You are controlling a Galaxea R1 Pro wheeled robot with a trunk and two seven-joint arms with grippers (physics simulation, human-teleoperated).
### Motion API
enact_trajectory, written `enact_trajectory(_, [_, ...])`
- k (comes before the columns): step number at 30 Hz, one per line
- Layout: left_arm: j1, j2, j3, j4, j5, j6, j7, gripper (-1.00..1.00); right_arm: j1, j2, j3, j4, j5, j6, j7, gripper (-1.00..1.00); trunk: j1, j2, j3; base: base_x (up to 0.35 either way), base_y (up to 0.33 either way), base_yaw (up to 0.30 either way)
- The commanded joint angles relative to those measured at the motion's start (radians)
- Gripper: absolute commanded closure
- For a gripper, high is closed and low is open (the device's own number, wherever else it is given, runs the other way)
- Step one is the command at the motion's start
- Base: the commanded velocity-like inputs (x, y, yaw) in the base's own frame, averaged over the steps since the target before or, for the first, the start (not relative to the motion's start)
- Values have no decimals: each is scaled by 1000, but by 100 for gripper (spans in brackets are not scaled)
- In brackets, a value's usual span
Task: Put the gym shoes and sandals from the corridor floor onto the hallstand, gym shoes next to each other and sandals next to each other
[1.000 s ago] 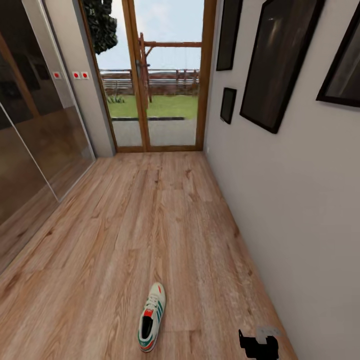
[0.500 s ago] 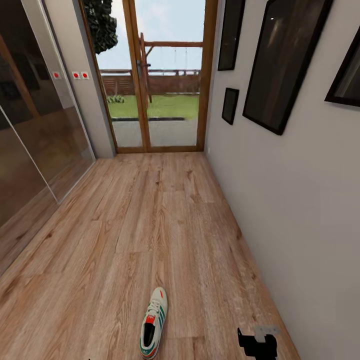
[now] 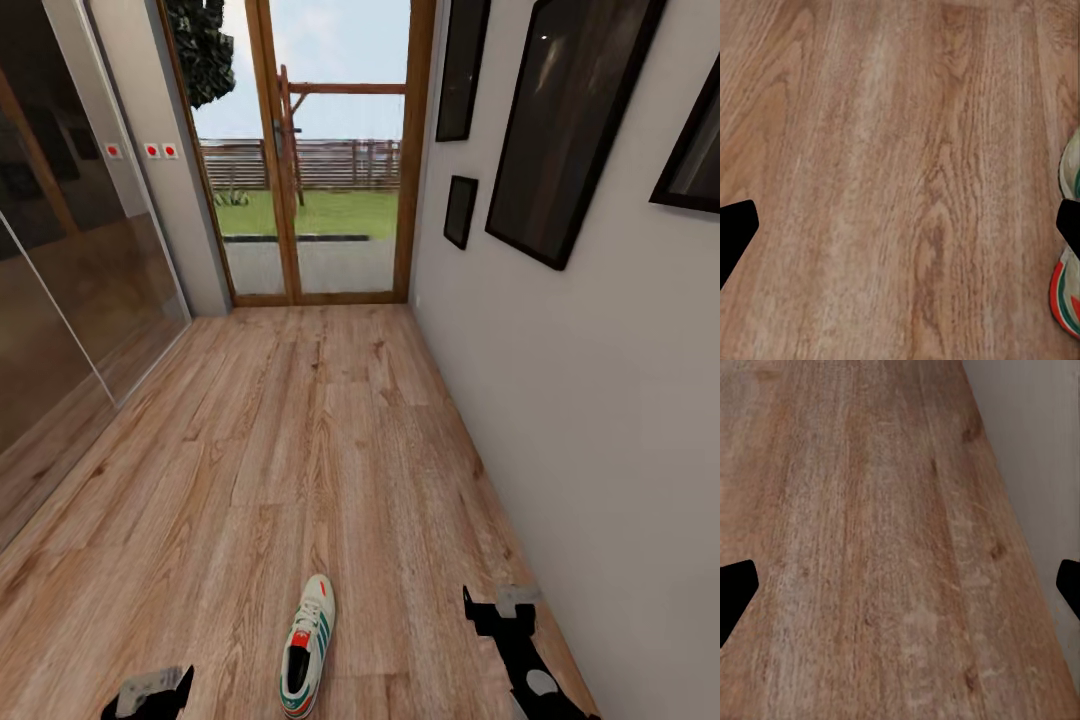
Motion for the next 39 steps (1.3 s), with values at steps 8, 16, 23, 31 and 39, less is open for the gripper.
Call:
enact_trajectory(8, [-94, -5, 3, -5, -67, 126, -7, -100, -1, 2, 53, -171, 8, 96, -4, -100, 0, 0, -1, 0, 0, 0])
enact_trajectory(16, [-123, -12, 4, -3, -117, 158, -6, -100, -1, 2, 64, -315, 7, 234, -3, -100, 0, 0, -1, 0, 0, 0])
enact_trajectory(23, [-127, -13, 6, 3, -126, 161, -6, -100, 0, 0, 66, -392, 6, 288, 13, -100, 0, 0, -1, 0, 0, 0])
enact_trajectory(31, [-124, -13, 6, 4, -125, 155, -8, -100, 1, -8, 65, -408, 4, 301, 43, -100, 0, 0, -1, 0, 0, 0])
enact_trajectory(39, [-122, -13, 6, 0, -127, 154, -8, -100, 1, -9, 65, -408, 5, 302, 48, -100, 0, 0, -1, 75, 0, 0])
